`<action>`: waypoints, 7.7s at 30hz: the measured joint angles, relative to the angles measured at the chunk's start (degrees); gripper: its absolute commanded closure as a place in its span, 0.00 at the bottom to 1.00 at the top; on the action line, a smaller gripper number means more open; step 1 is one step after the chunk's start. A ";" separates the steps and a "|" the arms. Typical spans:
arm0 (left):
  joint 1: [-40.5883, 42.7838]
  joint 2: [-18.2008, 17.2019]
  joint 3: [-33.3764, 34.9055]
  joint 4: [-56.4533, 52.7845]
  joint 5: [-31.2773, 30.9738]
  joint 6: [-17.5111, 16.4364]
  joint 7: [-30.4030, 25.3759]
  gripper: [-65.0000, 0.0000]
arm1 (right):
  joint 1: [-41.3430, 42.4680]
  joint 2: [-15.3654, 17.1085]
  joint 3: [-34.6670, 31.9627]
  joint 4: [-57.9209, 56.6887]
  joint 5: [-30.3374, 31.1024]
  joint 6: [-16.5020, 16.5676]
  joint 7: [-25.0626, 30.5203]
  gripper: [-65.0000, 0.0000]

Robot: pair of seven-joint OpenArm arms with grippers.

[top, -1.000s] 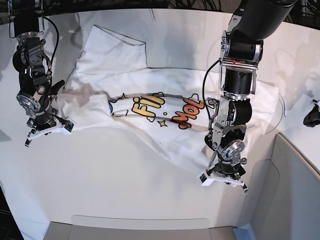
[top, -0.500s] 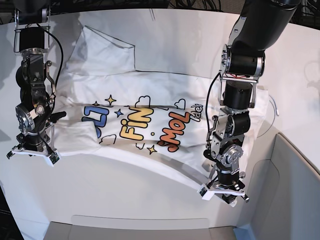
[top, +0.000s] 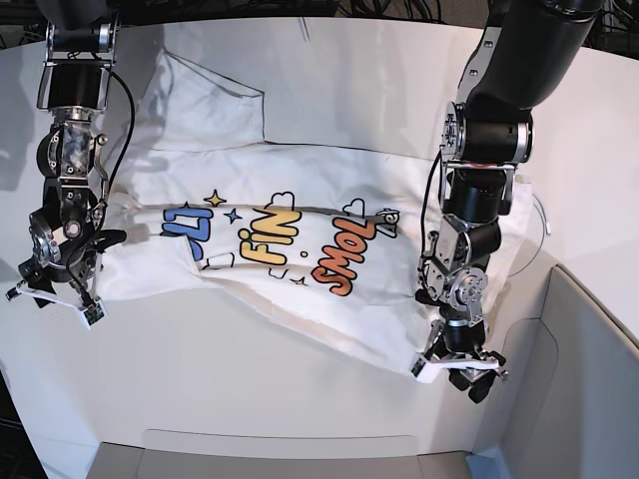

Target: Layout the t-shirt on the table in an organized manner, then fold the t-shirt properly

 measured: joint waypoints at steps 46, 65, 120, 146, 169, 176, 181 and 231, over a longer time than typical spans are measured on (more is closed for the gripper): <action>30.51 -16.98 -45.00 43.08 -90.58 -56.59 69.40 1.00 | -27.12 -2.21 -6.27 17.20 6.01 10.14 -11.54 1.00; 27.04 -15.02 -34.88 43.34 -92.28 -52.39 67.60 1.00 | -29.62 4.90 0.31 13.11 9.14 10.32 -11.43 1.00; 44.35 -23.23 -32.00 43.43 -68.54 -18.99 33.75 1.00 | -33.35 4.74 0.79 11.17 12.63 9.27 -9.68 1.00; 37.51 -13.11 -31.78 60.63 -83.80 -49.18 65.99 1.00 | -33.86 3.15 0.61 13.33 12.44 9.46 -11.50 1.00; 36.70 -13.46 -21.40 53.00 -100.50 -49.29 66.01 1.00 | -33.86 3.02 0.63 13.40 12.39 9.46 -11.56 1.00; 36.68 -13.62 -21.84 53.00 -92.39 -49.13 64.81 1.00 | -33.86 3.04 0.63 13.40 12.39 9.46 -11.56 1.00; 36.85 -13.40 -21.66 52.41 -86.20 -49.13 60.74 1.00 | -33.81 3.15 0.61 13.40 12.48 9.46 -11.56 1.00; 50.58 -15.96 -40.00 77.75 -86.03 -56.39 67.60 1.00 | -34.93 4.26 2.12 14.75 14.97 9.92 -11.32 1.00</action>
